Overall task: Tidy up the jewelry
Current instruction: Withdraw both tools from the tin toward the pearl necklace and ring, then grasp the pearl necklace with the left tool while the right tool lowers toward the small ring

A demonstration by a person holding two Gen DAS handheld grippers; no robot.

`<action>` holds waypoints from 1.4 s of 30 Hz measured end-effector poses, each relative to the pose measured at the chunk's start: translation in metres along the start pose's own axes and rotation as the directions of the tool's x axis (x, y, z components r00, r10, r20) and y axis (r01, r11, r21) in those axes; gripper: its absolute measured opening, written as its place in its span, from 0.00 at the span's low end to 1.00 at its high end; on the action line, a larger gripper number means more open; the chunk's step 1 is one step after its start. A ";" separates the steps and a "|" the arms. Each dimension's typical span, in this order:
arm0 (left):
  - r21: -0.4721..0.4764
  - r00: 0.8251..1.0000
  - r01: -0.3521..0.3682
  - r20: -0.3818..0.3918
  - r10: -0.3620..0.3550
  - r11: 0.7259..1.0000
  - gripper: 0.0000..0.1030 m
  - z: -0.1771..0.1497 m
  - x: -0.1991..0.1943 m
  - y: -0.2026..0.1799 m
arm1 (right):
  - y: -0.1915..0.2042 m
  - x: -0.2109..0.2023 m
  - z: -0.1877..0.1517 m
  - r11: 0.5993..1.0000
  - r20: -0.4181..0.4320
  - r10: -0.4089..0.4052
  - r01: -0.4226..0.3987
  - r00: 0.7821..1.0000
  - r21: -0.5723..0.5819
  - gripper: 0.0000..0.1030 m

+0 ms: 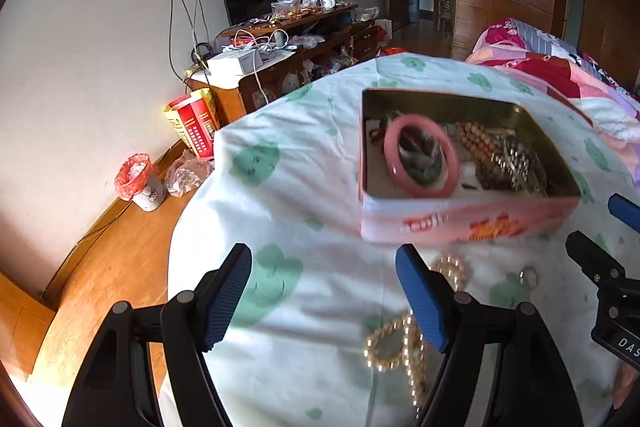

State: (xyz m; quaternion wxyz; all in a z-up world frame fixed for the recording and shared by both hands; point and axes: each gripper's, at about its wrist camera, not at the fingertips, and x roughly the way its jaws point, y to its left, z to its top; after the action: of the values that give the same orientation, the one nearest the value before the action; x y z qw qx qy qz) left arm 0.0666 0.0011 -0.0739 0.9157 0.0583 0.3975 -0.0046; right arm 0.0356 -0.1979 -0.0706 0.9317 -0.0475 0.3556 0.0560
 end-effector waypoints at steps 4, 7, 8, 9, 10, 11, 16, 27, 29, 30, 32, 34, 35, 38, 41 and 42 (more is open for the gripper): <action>-0.009 1.000 0.010 -0.012 -0.010 1.000 0.73 -0.011 0.000 -0.001 | 0.005 -0.001 -0.009 1.000 -0.023 0.013 -0.013 1.000 -0.004 0.79; -0.008 1.000 -0.003 -0.021 0.003 1.000 0.73 -0.017 0.002 -0.003 | 0.007 0.000 -0.015 1.000 -0.040 0.025 -0.025 0.999 -0.002 0.79; -0.010 1.000 -0.002 -0.026 0.002 1.000 0.73 -0.019 0.003 -0.003 | 0.009 0.002 -0.016 1.000 -0.049 0.029 -0.029 0.998 -0.004 0.79; -0.015 0.999 0.009 -0.036 -0.010 1.000 0.73 -0.022 0.005 -0.003 | 0.010 0.003 -0.017 0.999 -0.054 0.031 -0.032 0.998 -0.008 0.79; -0.020 0.999 0.016 -0.040 -0.016 1.000 0.73 -0.023 0.006 -0.003 | 0.012 0.003 -0.018 0.999 -0.059 0.032 -0.033 0.998 -0.013 0.79; -0.024 0.999 0.019 -0.042 -0.020 1.000 0.73 -0.024 0.006 -0.003 | 0.015 0.005 -0.018 0.999 -0.066 0.034 -0.036 0.997 -0.021 0.79; -0.041 0.999 0.022 -0.048 -0.024 0.999 0.73 -0.026 0.009 0.000 | 0.025 0.009 -0.019 0.997 -0.091 0.060 -0.064 0.994 -0.038 0.76; -0.052 0.997 0.047 -0.054 -0.050 0.997 0.73 -0.028 0.009 0.001 | 0.025 0.028 -0.021 0.991 -0.184 0.125 -0.131 0.975 -0.021 0.44; -0.054 0.997 0.053 -0.052 -0.055 0.997 0.73 -0.027 0.009 0.001 | 0.025 0.028 -0.021 0.991 -0.182 0.128 -0.133 0.975 -0.018 0.40; -0.056 0.997 0.053 -0.052 -0.056 0.997 0.73 -0.027 0.009 0.001 | 0.026 0.028 -0.022 0.991 -0.182 0.129 -0.135 0.975 -0.022 0.37; -0.057 0.997 0.055 -0.054 -0.058 0.997 0.73 -0.028 0.008 0.001 | 0.030 0.027 -0.021 0.989 -0.179 0.132 -0.141 0.975 -0.039 0.32; -0.061 0.997 0.057 -0.057 -0.060 0.997 0.73 -0.027 0.008 0.001 | 0.032 0.027 -0.021 0.988 -0.176 0.134 -0.145 0.975 -0.051 0.24; -0.063 0.996 0.060 -0.057 -0.063 0.996 0.73 -0.027 0.008 0.001 | 0.033 0.027 -0.021 0.987 -0.175 0.138 -0.149 0.975 -0.055 0.18; -0.068 0.996 0.070 -0.052 -0.074 0.995 0.73 -0.026 0.005 0.002 | 0.034 0.026 -0.022 0.987 -0.176 0.140 -0.151 0.974 -0.052 0.12; -0.067 0.996 0.081 -0.044 -0.084 0.994 0.73 -0.024 0.001 0.001 | 0.031 0.024 -0.022 0.988 -0.178 0.138 -0.147 0.974 -0.037 0.09; -0.066 0.996 0.082 -0.041 -0.085 0.994 0.73 -0.024 0.001 0.001 | 0.031 0.024 -0.023 0.989 -0.178 0.135 -0.143 0.975 -0.035 0.09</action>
State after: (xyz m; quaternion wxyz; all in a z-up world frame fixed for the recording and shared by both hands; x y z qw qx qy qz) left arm 0.0500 0.0044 -0.0902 0.9073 0.0122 0.4192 -0.0287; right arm 0.0339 -0.1687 -0.1052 0.8893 -0.0494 0.4371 0.1252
